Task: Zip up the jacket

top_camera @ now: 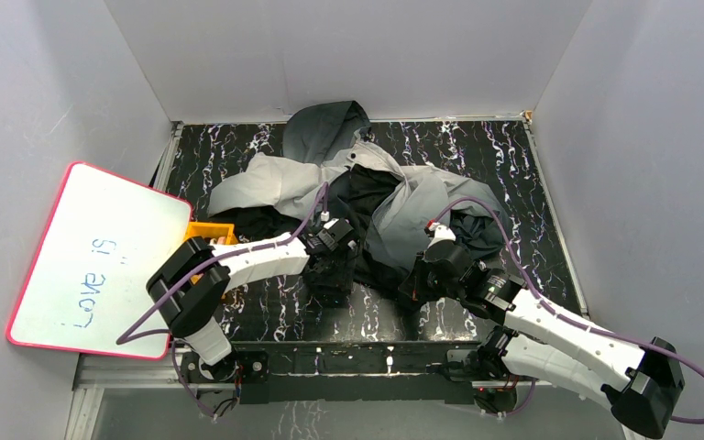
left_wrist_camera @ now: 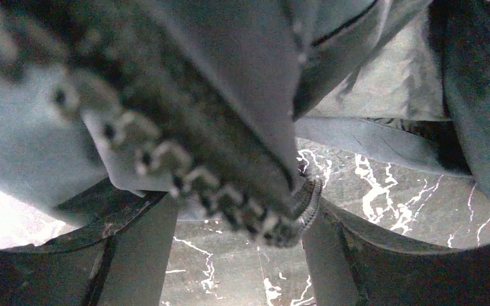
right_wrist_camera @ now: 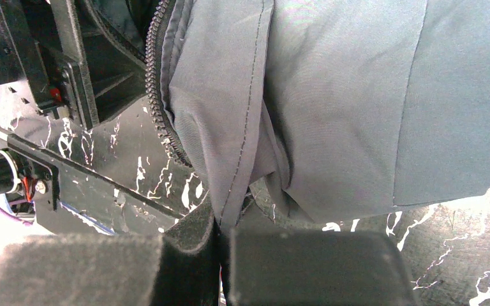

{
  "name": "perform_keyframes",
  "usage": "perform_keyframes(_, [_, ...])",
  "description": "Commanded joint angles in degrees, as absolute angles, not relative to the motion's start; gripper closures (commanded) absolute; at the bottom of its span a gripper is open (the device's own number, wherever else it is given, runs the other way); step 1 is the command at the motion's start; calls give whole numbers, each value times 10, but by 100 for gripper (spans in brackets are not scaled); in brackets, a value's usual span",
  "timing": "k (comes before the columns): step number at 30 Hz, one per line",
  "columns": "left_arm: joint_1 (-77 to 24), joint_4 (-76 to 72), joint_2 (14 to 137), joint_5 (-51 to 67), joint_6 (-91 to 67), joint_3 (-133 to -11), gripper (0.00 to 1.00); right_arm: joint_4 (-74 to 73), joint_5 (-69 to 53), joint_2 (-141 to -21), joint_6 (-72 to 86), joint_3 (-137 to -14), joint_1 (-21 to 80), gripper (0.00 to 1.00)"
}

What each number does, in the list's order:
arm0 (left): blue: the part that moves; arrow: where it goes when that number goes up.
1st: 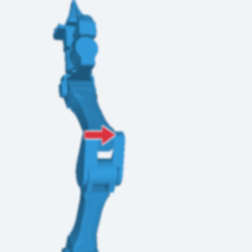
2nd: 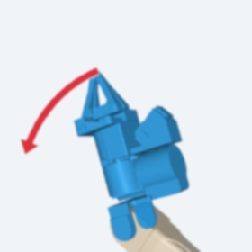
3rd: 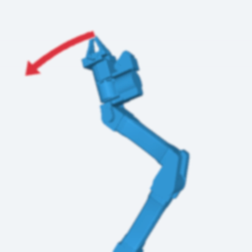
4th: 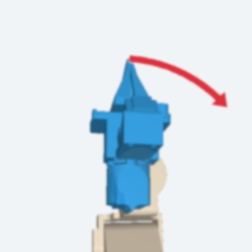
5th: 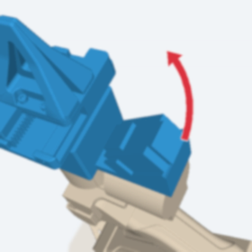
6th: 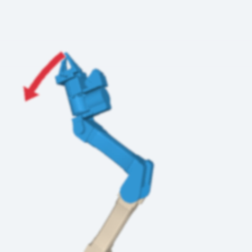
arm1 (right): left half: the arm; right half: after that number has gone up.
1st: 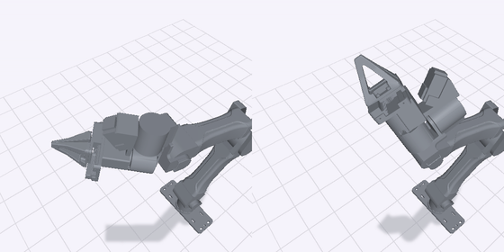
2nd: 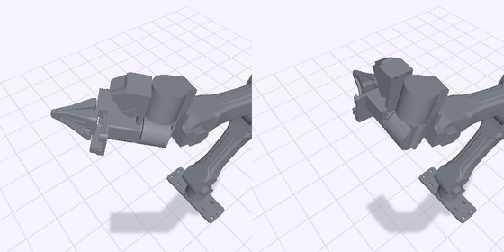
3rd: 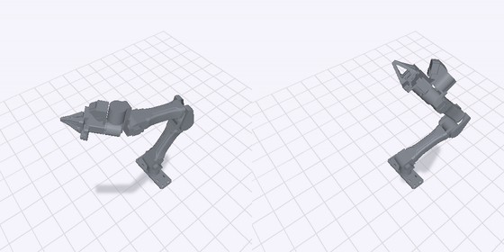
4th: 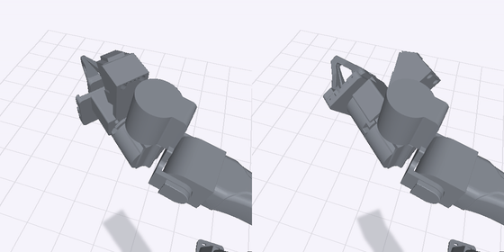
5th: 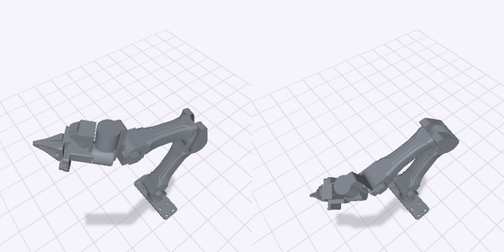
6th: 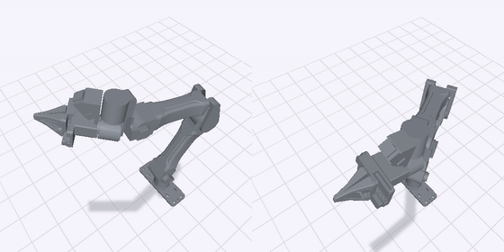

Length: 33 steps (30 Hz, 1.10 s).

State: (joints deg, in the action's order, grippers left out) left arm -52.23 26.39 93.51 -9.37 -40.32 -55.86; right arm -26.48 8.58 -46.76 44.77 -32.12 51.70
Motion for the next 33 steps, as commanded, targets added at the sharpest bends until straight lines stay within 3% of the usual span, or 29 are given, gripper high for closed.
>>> perform_keyframes(1, [-519, 264, 946, -84, -394, -563, 34, -243, 89, -467, 445, -326, 513, 100])
perform_keyframes(17, [-519, 263, 1011, -78, -385, -542, 35, -240, 94, -459, 446, -316, 513, 100])
perform_keyframes(27, [-519, 231, 1038, -55, -398, -496, 55, -239, 93, -450, 451, -309, 513, 100])
perform_keyframes(33, [-519, 226, 1032, -54, -399, -484, 76, -237, 93, -448, 452, -308, 513, 100])
